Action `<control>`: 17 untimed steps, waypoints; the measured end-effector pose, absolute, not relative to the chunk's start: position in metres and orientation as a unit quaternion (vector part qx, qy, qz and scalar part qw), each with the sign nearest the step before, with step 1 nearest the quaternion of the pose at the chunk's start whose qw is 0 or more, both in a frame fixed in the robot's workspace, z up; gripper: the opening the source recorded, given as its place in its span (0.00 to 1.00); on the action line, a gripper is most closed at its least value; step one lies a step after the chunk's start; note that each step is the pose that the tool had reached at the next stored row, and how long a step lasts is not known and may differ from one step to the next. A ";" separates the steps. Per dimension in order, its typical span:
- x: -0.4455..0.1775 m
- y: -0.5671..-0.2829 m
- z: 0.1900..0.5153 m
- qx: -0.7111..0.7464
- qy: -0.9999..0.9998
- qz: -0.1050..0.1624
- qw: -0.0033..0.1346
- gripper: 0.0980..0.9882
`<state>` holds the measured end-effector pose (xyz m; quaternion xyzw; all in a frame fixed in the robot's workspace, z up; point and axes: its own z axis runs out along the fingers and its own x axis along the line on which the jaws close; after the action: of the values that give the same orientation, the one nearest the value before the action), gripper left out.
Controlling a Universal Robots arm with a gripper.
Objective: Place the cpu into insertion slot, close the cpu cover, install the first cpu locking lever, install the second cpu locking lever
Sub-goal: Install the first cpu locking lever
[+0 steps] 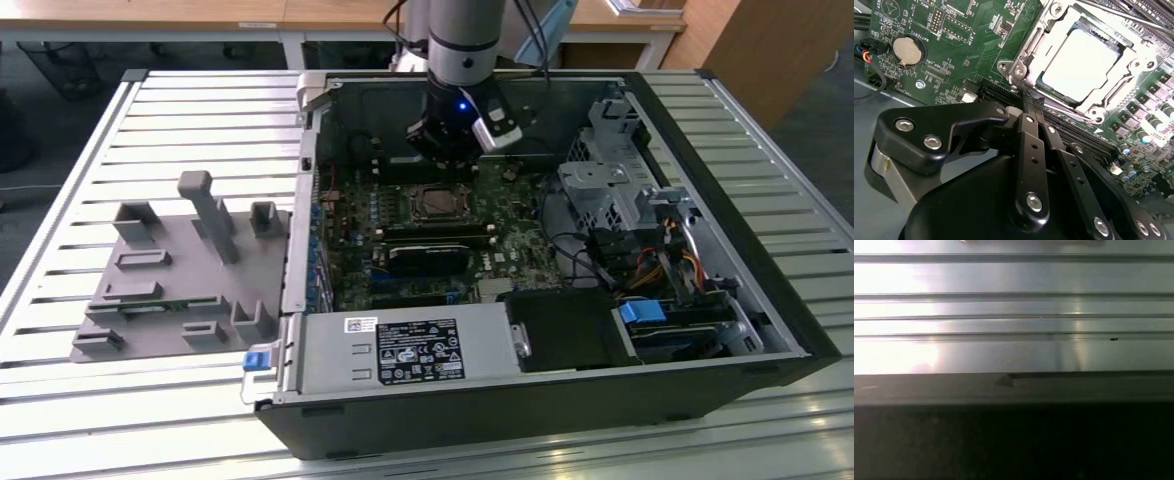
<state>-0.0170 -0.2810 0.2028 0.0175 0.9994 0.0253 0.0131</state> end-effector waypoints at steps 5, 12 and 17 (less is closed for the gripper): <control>-0.017 -0.281 0.200 0.017 1.000 0.022 0.013 0.01; -0.017 -0.281 0.199 0.017 1.000 0.017 0.013 0.01; -0.017 -0.280 0.198 0.017 1.000 0.013 0.013 0.01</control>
<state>-0.0167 -0.2804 0.1981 0.0173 0.9997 0.0133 0.0132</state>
